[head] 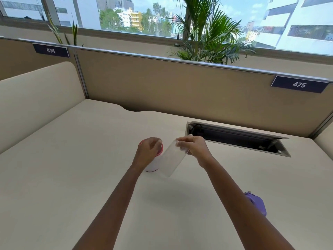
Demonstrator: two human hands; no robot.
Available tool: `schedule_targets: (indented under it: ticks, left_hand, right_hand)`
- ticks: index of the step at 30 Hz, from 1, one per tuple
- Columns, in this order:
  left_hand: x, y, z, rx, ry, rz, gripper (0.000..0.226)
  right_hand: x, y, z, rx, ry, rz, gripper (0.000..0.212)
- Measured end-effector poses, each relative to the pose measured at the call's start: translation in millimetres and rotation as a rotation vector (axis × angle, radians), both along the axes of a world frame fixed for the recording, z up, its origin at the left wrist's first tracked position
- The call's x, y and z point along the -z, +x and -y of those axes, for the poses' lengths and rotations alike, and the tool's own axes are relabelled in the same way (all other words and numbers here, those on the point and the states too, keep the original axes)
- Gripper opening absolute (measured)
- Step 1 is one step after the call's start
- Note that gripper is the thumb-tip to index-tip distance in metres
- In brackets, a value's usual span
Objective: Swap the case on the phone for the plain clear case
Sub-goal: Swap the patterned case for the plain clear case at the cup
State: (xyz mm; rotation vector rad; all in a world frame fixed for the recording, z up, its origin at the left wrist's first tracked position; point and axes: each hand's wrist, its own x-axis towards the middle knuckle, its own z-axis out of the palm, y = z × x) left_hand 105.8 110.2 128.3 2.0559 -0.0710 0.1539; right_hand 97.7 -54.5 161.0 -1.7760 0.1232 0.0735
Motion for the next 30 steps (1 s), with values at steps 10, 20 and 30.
schedule_targets:
  ticks: [10,20,30]
  left_hand:
    - [4,-15,13,0.085,-0.668,-0.393,0.015]
    - [3,-16,25,-0.161,-1.291,-0.487,0.016]
    - [14,1,1,-0.369,-0.068,-0.101,0.045]
  right_hand:
    - [9,-7,-13,0.019,0.147,-0.038,0.019]
    - [25,-30,-21,-0.192,0.124,-0.205,0.025]
    - [29,-16,-28,0.111,0.039,-0.055,0.022]
